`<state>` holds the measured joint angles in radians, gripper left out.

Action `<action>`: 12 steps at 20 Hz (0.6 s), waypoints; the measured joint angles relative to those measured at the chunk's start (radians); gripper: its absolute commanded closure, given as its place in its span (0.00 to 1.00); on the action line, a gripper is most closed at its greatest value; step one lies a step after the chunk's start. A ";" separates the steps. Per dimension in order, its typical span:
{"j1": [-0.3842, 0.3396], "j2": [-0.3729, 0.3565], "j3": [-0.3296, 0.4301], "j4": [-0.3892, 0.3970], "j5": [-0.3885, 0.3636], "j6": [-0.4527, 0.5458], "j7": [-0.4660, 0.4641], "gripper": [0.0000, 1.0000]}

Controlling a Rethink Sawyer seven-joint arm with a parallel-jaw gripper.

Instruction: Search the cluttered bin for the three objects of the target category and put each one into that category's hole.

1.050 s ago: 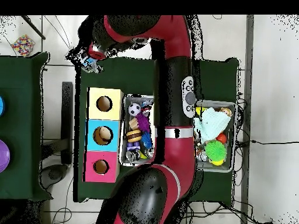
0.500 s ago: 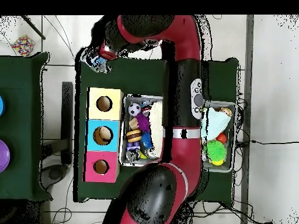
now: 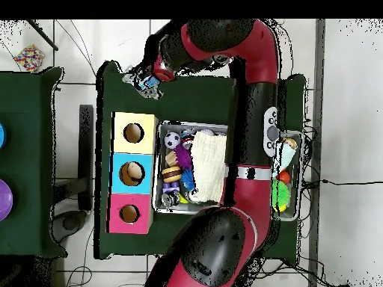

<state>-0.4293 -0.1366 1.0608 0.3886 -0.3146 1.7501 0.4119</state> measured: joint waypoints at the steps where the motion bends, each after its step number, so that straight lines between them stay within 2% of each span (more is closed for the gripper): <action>1: -0.003 0.001 0.000 0.000 0.000 0.011 0.000 1.00; 12: -0.038 0.010 0.029 0.000 0.005 0.240 0.000 1.00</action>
<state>-0.4675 -0.1261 1.0894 0.3885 -0.3099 1.9898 0.4119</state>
